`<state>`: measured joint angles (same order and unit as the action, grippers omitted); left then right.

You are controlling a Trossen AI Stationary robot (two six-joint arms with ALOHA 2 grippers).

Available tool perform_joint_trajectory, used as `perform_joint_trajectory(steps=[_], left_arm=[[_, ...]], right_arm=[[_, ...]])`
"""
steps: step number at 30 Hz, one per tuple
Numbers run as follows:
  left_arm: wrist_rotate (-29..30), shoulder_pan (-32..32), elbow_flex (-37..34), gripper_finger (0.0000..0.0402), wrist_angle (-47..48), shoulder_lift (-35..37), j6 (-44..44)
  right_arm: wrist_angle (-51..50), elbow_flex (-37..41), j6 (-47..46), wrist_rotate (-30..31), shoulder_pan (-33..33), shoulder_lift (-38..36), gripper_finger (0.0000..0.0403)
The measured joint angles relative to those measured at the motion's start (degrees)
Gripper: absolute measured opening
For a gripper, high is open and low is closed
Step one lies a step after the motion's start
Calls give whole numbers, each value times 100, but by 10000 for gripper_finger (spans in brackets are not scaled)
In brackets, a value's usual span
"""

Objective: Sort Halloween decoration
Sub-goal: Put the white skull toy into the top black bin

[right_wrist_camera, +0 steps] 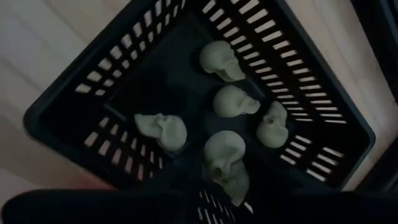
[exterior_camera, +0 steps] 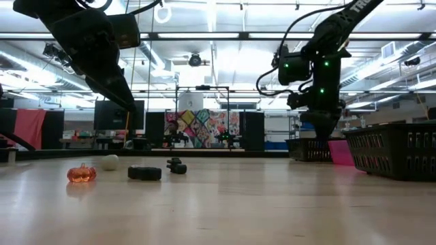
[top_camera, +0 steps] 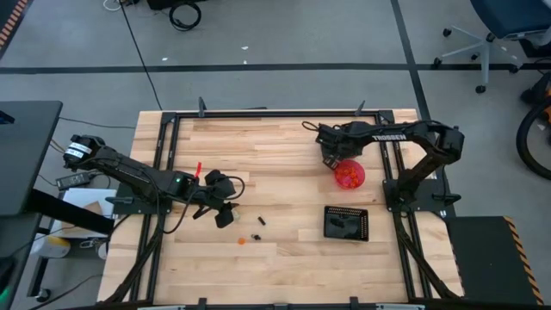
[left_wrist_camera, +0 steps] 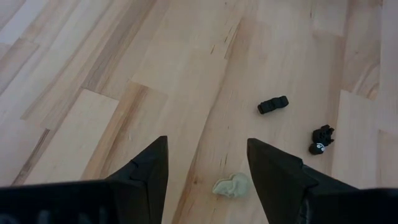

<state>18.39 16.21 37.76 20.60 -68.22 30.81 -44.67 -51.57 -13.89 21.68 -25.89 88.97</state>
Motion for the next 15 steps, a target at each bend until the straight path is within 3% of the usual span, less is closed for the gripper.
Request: perform_joint_trajectory(steps=[8, 15], left_arm=[[2, 0, 0, 192, 0, 0, 0], [0, 0, 0, 192, 0, -1, 0]], right_arm=[[178, 0, -1, -80, -135, 0, 118], [268, 0, -2, -102, -130, 0, 156]])
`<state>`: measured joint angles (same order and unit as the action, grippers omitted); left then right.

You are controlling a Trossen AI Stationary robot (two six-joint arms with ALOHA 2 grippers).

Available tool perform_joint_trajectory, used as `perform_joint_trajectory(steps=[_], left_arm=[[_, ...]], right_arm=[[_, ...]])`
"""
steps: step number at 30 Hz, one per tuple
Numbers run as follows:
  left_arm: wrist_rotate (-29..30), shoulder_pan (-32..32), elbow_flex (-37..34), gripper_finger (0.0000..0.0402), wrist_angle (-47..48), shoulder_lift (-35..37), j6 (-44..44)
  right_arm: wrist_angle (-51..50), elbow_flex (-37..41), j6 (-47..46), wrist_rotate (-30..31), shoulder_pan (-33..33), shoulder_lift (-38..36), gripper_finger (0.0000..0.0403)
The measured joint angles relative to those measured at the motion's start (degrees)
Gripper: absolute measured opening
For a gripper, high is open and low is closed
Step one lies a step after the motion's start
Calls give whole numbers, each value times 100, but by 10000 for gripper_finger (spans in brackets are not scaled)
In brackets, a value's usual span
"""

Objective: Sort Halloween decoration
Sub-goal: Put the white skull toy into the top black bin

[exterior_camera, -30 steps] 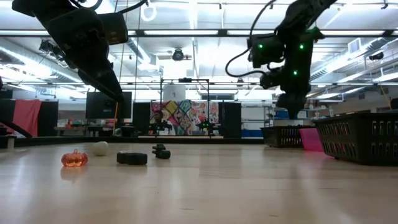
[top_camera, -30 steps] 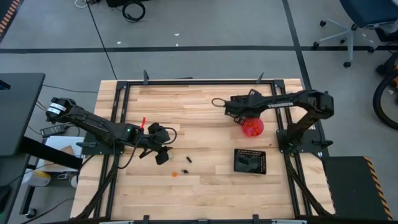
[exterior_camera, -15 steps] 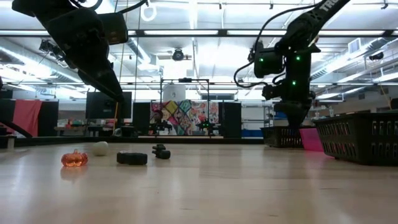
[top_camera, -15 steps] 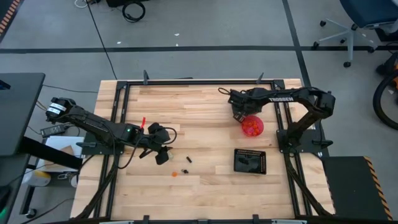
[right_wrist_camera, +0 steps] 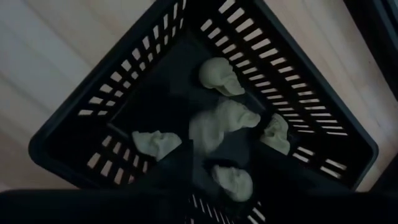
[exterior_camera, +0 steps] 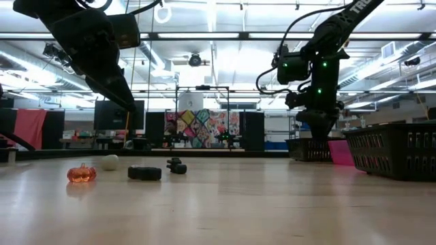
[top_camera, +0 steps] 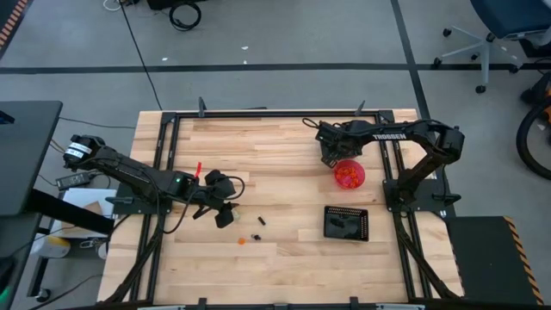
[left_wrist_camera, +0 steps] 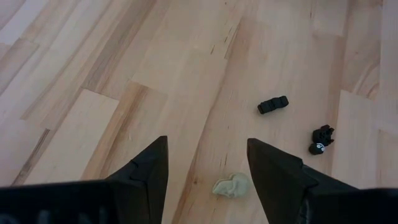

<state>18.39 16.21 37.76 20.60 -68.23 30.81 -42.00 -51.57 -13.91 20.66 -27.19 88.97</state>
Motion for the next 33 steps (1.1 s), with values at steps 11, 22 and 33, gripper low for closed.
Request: perform_joint_trajectory(steps=[11, 22, 33], left_arm=[[0, -2, 0, 192, 2, 0, -17], [129, -2, 0, 192, -77, 0, -46], [138, -2, 4, 192, -289, 2, -60]], right_arm=[[299, 0, -13, 593, 687, -103, 194], [1723, -7, -2, 727, 2217, -201, 190], [3100, -426, -1, 523, 3397, 598, 190]])
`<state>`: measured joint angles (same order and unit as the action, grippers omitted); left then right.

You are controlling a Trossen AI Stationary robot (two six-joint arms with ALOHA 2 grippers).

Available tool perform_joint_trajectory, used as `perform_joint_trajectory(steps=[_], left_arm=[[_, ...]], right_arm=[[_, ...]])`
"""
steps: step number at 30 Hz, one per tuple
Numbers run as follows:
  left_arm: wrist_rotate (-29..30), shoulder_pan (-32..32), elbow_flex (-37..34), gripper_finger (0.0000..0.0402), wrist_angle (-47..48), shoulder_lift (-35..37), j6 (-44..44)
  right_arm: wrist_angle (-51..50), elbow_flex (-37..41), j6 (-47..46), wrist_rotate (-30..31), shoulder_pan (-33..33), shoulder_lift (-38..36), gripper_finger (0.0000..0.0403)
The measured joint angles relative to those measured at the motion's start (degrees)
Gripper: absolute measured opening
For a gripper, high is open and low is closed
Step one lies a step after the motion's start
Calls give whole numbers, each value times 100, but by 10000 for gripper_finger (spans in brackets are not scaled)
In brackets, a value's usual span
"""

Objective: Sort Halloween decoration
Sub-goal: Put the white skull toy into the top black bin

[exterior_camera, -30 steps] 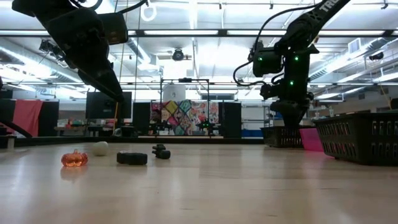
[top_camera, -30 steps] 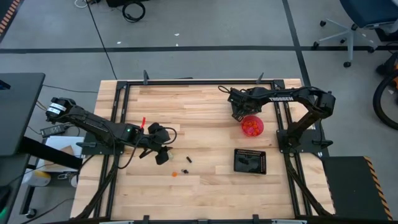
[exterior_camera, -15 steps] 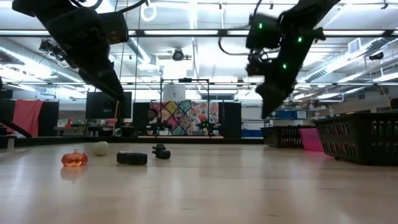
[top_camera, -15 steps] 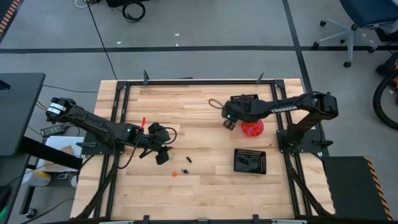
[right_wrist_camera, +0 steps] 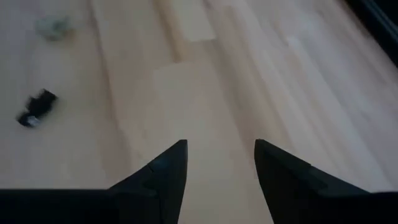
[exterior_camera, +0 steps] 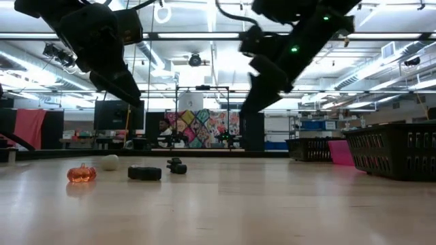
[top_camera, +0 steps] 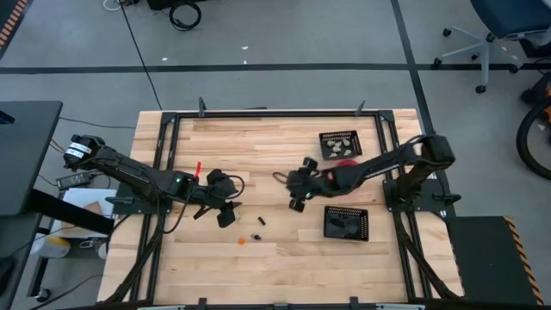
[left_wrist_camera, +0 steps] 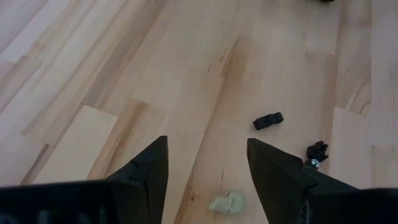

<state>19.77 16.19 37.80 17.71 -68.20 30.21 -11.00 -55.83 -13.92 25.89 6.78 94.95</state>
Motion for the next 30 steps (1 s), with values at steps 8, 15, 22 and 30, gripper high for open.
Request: perform_joint_trajectory(steps=[8, 15, 22, 30], left_arm=[[-2, 8, 0, 192, 119, 0, -103], [-306, 17, 0, 192, 592, 48, 192], [-393, 107, -2, 192, 785, 49, 267], [-346, 114, -4, 192, 1108, 344, 453]], right_arm=[[582, -1089, 375, -73, 404, 1216, 190], [1120, -1908, 727, -477, 588, 2042, 190], [1541, -2440, 879, -825, 584, 2621, 191], [2527, -2527, 968, -1010, 587, 2966, 209]])
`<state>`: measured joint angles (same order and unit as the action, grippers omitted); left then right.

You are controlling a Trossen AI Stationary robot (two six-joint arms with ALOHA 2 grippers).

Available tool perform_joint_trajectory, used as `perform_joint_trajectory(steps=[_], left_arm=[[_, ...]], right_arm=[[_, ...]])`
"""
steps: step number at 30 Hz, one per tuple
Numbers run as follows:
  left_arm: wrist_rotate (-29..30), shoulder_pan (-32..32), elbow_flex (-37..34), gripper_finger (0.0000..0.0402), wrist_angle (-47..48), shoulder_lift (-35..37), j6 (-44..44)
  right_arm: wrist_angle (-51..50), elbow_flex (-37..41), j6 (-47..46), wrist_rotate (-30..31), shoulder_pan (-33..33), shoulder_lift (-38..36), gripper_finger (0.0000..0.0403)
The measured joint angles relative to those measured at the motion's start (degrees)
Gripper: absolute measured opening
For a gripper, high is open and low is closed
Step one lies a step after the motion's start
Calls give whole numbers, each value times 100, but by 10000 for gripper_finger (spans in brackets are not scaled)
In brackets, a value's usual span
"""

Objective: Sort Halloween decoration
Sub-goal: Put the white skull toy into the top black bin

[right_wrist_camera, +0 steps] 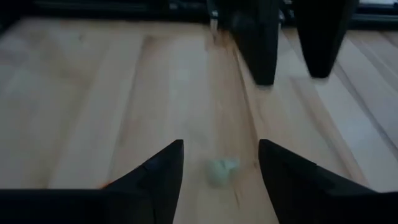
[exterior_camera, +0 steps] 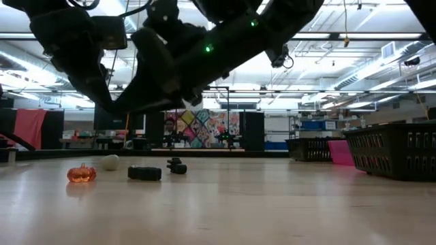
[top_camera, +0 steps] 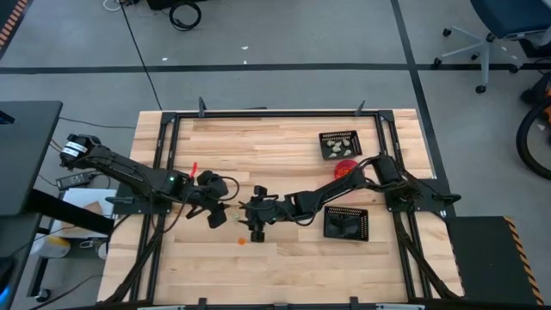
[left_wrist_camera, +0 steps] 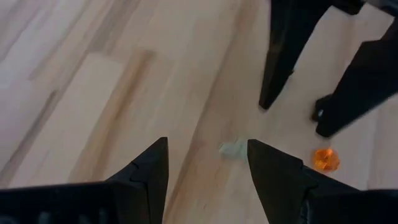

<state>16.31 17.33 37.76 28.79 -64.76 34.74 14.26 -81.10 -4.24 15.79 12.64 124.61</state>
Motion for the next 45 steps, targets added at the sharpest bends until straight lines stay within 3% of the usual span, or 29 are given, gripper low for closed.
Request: perform_joint_trajectory(steps=[13, 23, 29, 35, 45], left_arm=[[456, 48, -4, 192, 284, 228, 344], [509, 52, 0, 192, 283, 226, 346], [509, 54, 0, 192, 310, 226, 323], [509, 54, 0, 192, 301, 226, 324], [509, 54, 0, 192, 273, 226, 343]], right_arm=[[820, -176, 21, -293, -163, 645, 234], [200, -1371, 209, -147, -276, 1614, 231], [-300, -1313, -7, -44, -321, 1559, 223], [-582, -1314, -96, -126, -306, 1541, 194], [-787, -1314, -51, -133, -280, 1537, 104]])
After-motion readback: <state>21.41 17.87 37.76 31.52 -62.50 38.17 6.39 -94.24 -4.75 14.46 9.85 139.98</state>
